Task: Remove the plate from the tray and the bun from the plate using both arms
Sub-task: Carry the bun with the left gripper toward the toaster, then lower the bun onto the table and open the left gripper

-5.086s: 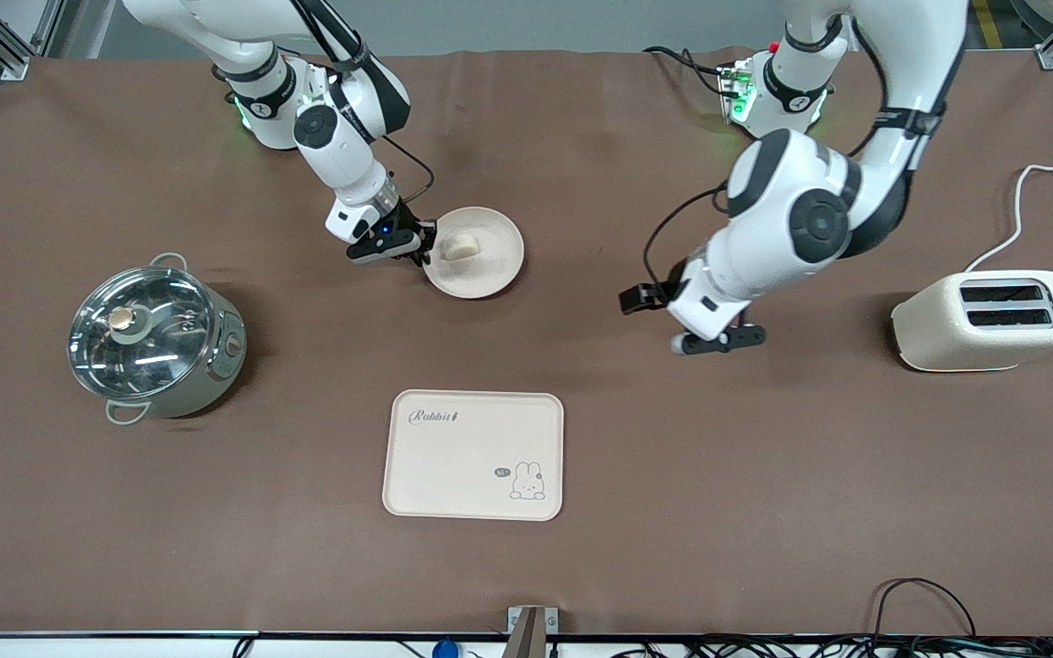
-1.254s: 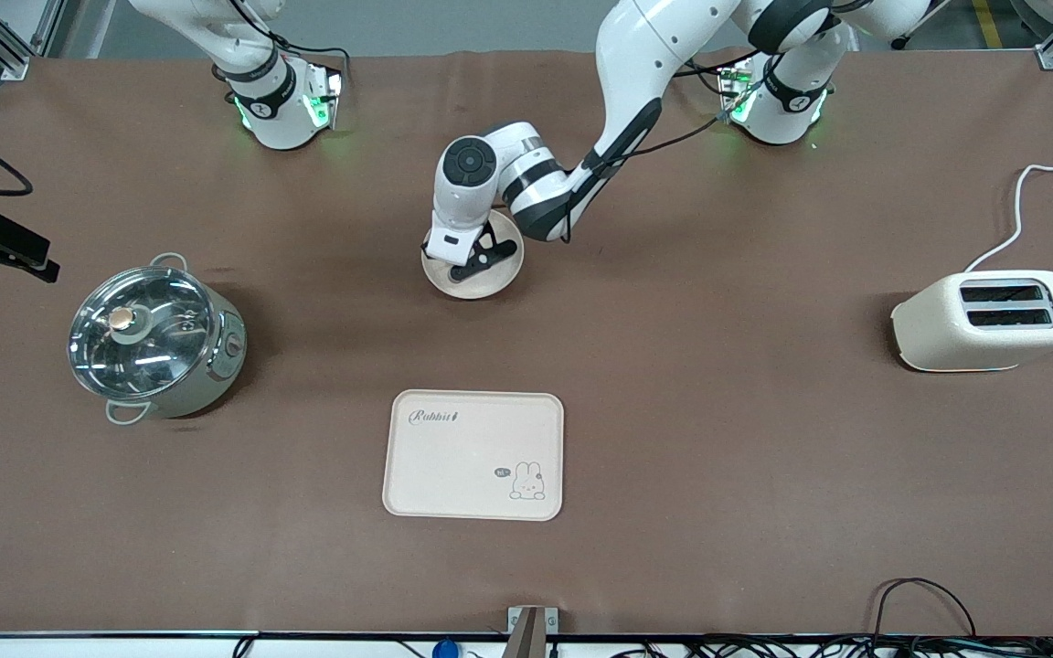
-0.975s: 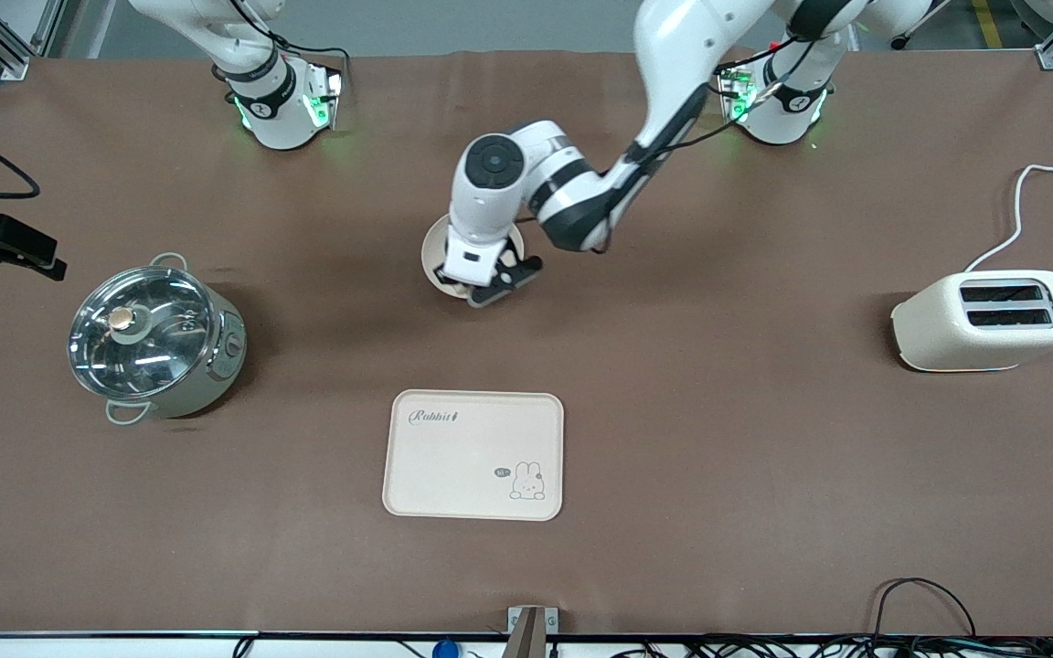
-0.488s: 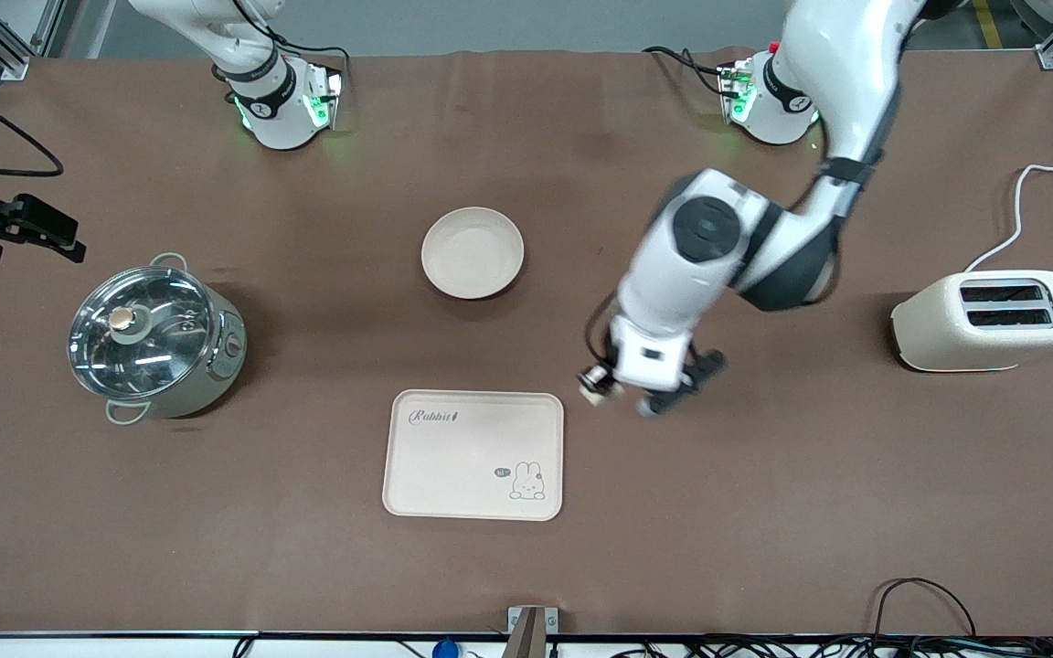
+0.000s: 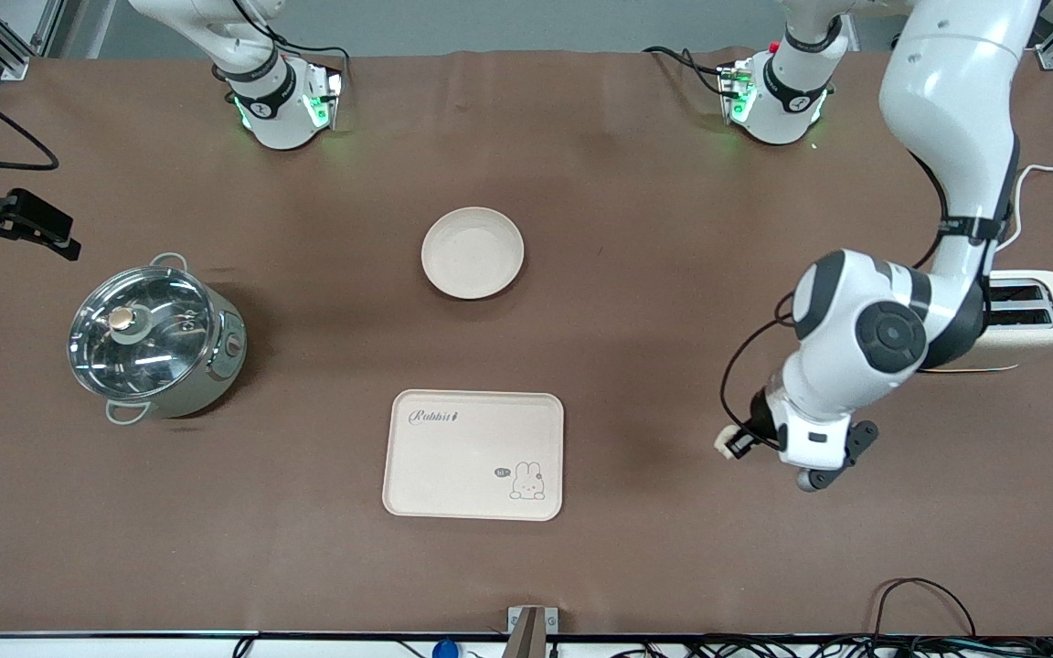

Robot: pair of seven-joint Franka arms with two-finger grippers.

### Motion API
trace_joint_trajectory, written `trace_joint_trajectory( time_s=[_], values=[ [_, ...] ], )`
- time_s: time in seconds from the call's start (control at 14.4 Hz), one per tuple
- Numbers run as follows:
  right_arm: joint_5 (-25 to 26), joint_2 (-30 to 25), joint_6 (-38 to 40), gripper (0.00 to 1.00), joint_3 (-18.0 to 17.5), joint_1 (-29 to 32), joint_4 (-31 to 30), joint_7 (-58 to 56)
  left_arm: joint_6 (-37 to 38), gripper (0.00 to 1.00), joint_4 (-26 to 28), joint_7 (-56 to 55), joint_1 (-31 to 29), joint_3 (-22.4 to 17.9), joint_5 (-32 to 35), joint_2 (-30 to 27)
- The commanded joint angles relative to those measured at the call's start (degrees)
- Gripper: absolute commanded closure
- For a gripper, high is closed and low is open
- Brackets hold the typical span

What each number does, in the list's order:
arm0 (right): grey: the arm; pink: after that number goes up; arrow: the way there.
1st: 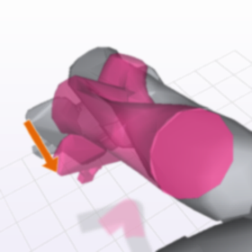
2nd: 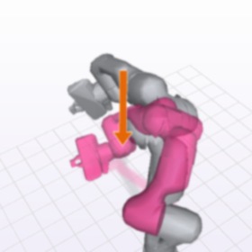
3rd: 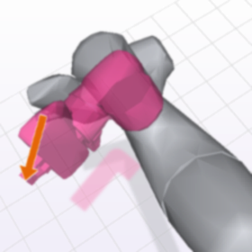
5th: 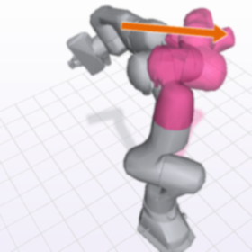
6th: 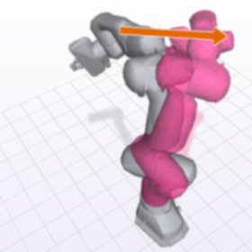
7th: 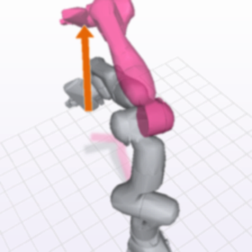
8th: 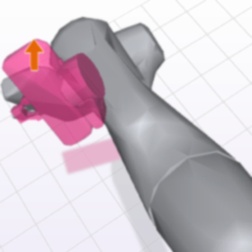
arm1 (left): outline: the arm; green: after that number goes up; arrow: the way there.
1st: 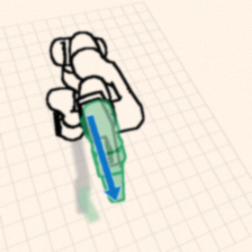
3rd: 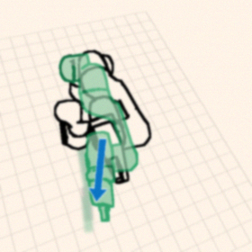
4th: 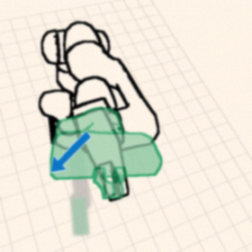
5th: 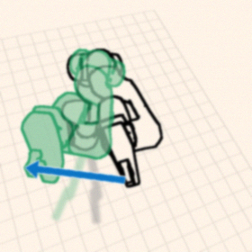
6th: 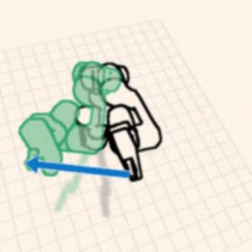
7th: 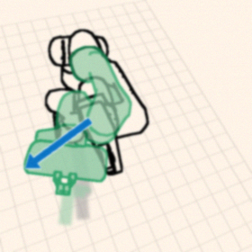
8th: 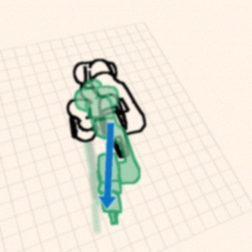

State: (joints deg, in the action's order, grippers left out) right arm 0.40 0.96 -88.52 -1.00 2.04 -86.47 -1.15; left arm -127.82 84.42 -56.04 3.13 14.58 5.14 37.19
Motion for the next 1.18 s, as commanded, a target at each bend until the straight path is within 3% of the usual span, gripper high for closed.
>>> trace_joint_trajectory(
  time_s=[0.0, 0.56, 0.7, 0.84, 1.05, 1.11],
  values=[
    [-0.7, -1.1, -0.2, 0.00, 0.6, -0.6, -0.6, 0.0, -0.4, 1.00, -0.7, 1.1, -2.3, 0.5, -0.3, 3.4],
    [-0.7, -1.1, 0.3, 0.00, 0.6, -0.3, -0.5, -0.1, 0.2, 0.97, 2.3, 2.3, -4.0, 0.5, 0.2, 6.1],
    [-0.7, -1.1, 1.2, 0.00, 0.6, -0.2, -0.5, -0.1, 1.0, 0.92, 2.7, 2.3, -4.3, 0.5, 0.2, 6.4],
    [-0.7, -0.9, 0.8, 0.00, 0.6, 0.0, -0.4, -0.1, 1.0, 0.72, 2.6, 2.4, -4.4, 0.5, 0.2, 7.4],
    [-0.8, -0.7, 0.1, 0.00, 0.6, -0.5, -0.3, 0.0, 0.9, 0.03, 1.7, 2.1, -5.1, 0.4, 0.3, 7.1],
    [-0.8, -0.5, -0.2, 0.00, 0.6, -0.5, -0.4, 0.0, 1.0, 0.00, 1.5, 2.1, -5.1, 0.5, 0.4, 6.2]
  ],
)
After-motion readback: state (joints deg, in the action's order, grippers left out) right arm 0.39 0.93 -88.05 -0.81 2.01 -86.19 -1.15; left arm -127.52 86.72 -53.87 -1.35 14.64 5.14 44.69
